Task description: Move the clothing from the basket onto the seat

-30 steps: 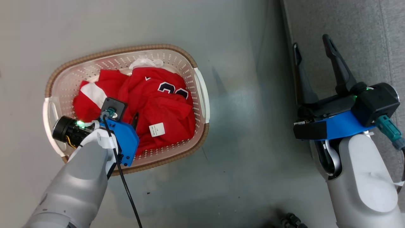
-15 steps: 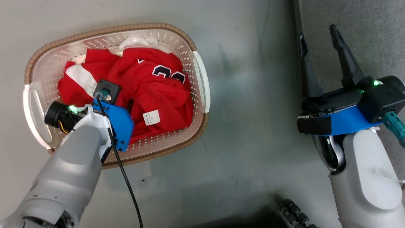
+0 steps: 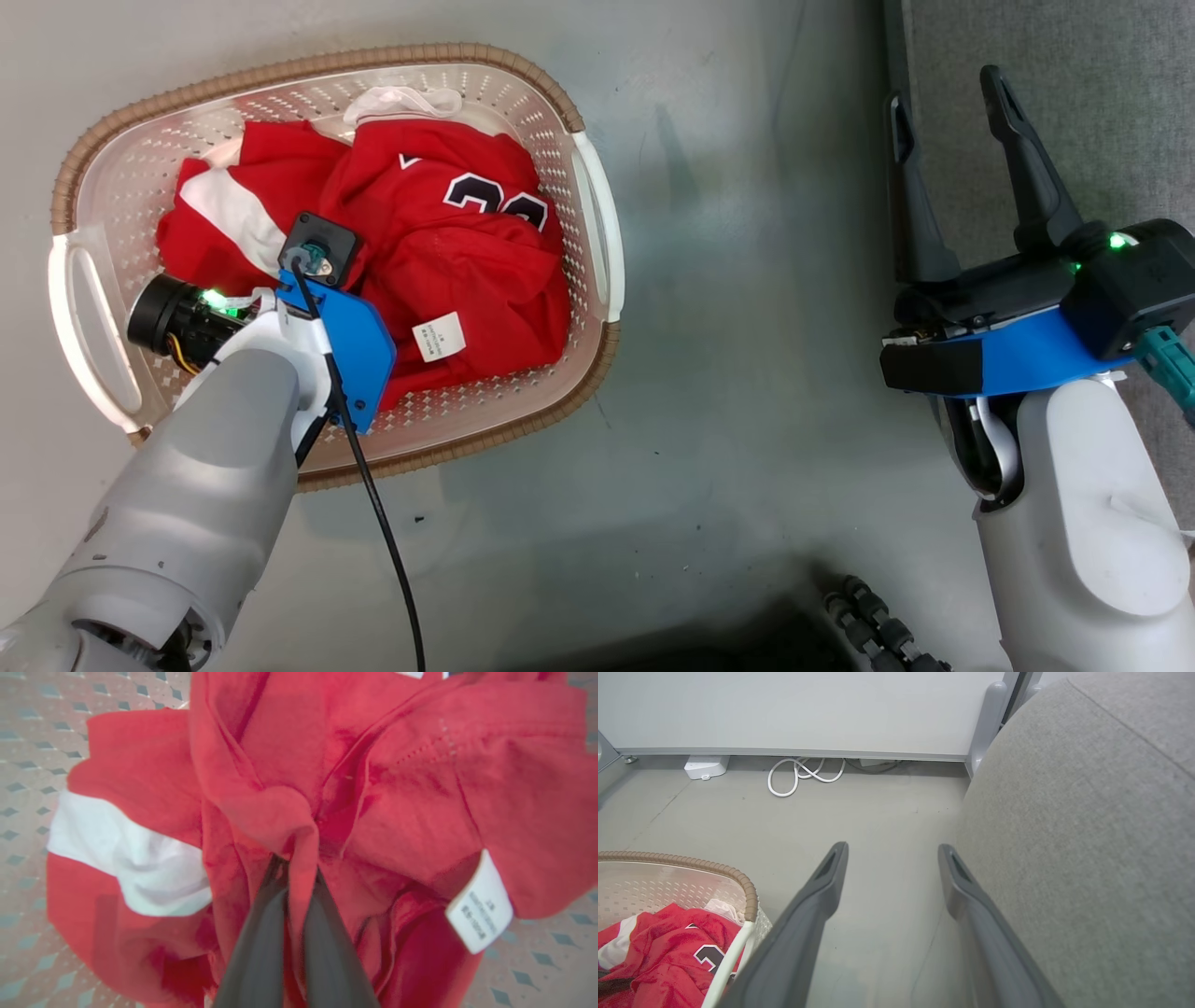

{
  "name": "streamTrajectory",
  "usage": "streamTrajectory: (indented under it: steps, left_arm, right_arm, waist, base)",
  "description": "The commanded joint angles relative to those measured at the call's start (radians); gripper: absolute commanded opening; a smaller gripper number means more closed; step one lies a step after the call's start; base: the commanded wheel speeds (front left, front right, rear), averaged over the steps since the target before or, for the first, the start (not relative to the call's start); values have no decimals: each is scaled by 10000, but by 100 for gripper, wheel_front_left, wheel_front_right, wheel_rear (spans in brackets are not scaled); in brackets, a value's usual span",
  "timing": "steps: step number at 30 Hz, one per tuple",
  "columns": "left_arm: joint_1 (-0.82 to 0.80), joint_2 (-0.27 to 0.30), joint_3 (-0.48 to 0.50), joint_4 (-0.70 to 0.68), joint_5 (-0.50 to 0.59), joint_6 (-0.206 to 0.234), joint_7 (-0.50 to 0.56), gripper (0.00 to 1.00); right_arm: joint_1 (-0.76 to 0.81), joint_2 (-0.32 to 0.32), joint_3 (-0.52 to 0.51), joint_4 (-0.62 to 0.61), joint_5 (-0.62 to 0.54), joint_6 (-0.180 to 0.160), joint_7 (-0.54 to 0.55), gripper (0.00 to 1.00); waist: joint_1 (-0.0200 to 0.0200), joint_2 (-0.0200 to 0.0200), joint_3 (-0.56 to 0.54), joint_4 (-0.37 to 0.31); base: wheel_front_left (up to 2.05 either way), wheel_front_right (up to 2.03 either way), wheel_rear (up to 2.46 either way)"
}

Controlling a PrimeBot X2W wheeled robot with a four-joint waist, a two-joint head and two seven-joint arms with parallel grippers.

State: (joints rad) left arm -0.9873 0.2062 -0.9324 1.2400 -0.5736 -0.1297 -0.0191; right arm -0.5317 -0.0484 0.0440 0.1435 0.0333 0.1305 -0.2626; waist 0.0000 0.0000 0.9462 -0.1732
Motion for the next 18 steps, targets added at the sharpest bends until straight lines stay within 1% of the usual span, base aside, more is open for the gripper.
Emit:
streamTrajectory:
  steps: [1,4,10,18]
  left_arm:
    - [-74,46,-94,-44,-73,-13,19,0]
    - [-53,61,-321,-163,-419,-13,-119,0]
    - [144,-109,-660,-557,-1084,-13,-321,0]
    - [358,-312,-1341,-1103,-1817,-13,-1124,0]
  right_arm:
    - [-203,-34,-31,25,-13,4,-36,100]
    - [-216,-34,-55,74,-40,4,-36,100]
    - [-113,-35,-115,170,-130,3,-36,100]
    - [163,-123,-273,293,-266,3,-36,100]
  waist:
    - [0,0,-42,16]
    - [0,0,-171,68]
    - [0,0,-570,265]
    - [0,0,-1415,705]
  base:
    - [0,0,0]
    - [0,0,0]
    - [0,0,0]
    - [0,0,0]
